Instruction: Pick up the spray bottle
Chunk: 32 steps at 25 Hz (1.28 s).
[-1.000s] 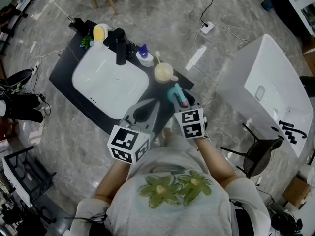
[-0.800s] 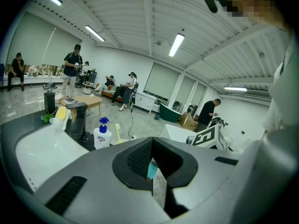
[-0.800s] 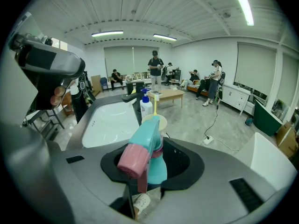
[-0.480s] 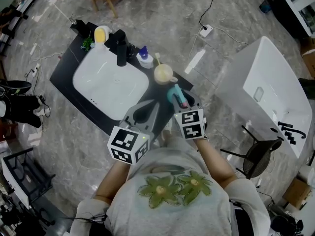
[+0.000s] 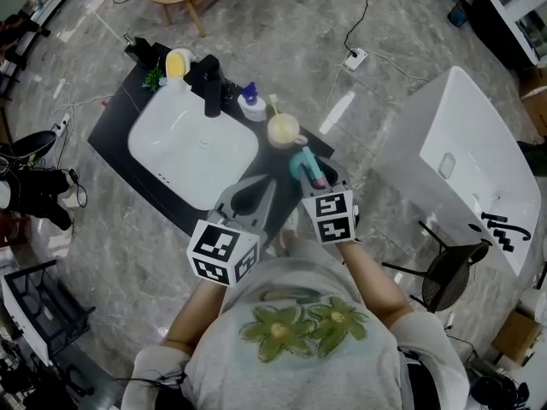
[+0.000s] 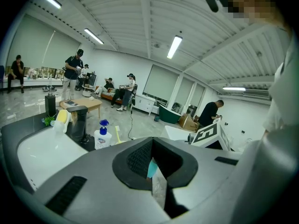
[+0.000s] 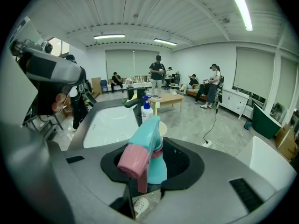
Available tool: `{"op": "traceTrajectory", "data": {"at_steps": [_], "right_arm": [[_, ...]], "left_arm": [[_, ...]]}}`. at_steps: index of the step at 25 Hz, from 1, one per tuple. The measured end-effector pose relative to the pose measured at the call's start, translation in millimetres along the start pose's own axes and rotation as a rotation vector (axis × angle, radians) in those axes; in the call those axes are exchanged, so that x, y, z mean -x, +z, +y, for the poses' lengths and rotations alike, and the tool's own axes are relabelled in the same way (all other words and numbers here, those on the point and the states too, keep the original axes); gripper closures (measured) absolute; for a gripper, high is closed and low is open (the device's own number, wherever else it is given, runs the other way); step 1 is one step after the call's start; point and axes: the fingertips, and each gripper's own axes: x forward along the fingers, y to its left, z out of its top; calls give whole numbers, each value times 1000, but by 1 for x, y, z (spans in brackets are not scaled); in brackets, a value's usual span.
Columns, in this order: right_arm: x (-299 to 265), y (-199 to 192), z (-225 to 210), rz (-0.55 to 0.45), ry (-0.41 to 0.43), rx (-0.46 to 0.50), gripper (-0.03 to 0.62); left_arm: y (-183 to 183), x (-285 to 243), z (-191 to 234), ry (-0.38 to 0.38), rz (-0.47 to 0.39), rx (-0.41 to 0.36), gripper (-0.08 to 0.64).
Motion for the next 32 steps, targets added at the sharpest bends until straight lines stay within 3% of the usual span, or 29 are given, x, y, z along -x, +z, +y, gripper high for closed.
{"op": "traceTrajectory", "data": {"at_steps": [32], "right_arm": [[39,25,6,-86,-33,19,459]], "left_arm": [[-3,19,-20,-31,-25,-33,551]]}}
